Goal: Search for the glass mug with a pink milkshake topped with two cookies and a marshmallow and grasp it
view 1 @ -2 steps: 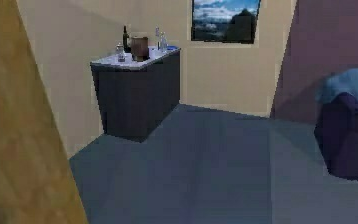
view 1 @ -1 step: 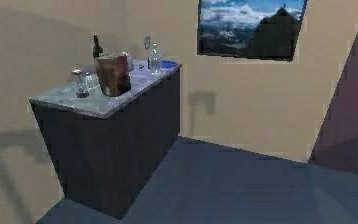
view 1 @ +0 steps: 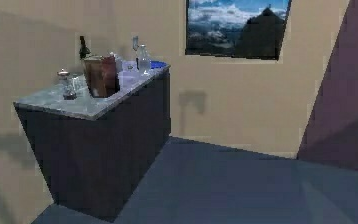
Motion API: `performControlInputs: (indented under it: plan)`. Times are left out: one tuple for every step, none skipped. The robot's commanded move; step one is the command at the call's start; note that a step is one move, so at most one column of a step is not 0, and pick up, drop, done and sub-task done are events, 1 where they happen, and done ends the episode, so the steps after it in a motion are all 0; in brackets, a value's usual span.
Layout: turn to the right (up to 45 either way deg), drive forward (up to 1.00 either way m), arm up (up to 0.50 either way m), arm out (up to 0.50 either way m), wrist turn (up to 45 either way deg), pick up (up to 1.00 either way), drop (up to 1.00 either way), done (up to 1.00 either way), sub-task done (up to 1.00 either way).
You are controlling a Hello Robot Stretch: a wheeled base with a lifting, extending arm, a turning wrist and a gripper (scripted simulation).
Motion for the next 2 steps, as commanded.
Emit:
performControlInputs:
  plan:
    - [0.0, 1.0, 0.0, 0.0, 0.0, 0.0, 0.0, 0.0, 0.0]
    - [30.0, 0.0, 0.0, 0.0, 0.0, 0.0, 0.0, 0.0, 0.0]
